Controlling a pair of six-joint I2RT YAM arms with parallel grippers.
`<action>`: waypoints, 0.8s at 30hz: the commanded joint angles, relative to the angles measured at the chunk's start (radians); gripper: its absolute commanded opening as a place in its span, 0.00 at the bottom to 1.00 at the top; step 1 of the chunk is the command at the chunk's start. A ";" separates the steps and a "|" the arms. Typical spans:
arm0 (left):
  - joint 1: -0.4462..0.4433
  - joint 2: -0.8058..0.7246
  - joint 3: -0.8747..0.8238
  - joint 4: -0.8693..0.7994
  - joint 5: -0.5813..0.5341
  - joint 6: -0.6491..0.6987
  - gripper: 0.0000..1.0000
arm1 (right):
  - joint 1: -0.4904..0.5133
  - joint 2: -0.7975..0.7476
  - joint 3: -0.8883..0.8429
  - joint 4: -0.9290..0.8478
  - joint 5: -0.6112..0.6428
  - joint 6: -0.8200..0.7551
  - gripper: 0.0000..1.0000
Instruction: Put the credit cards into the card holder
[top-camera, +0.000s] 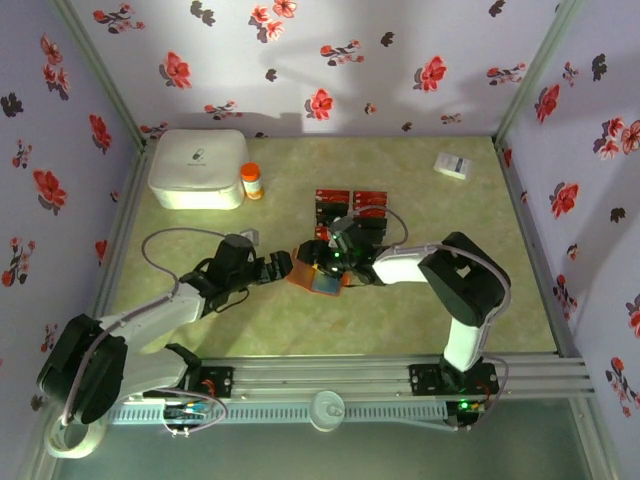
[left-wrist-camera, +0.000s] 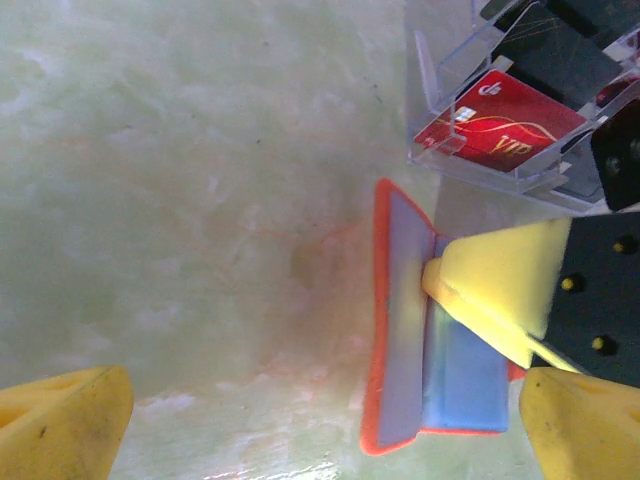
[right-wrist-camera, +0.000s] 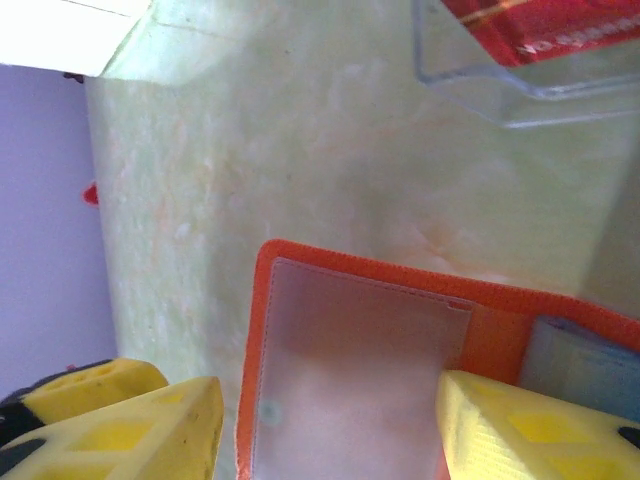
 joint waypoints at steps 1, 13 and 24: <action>0.009 0.008 0.000 -0.053 -0.009 0.022 1.00 | 0.006 0.033 0.006 0.051 -0.017 0.029 0.59; 0.008 0.113 0.023 -0.067 -0.011 0.071 1.00 | 0.002 -0.006 -0.013 -0.012 -0.035 -0.012 0.57; 0.009 0.074 0.004 -0.038 -0.025 0.041 1.00 | -0.001 -0.016 -0.012 -0.057 -0.042 -0.041 0.34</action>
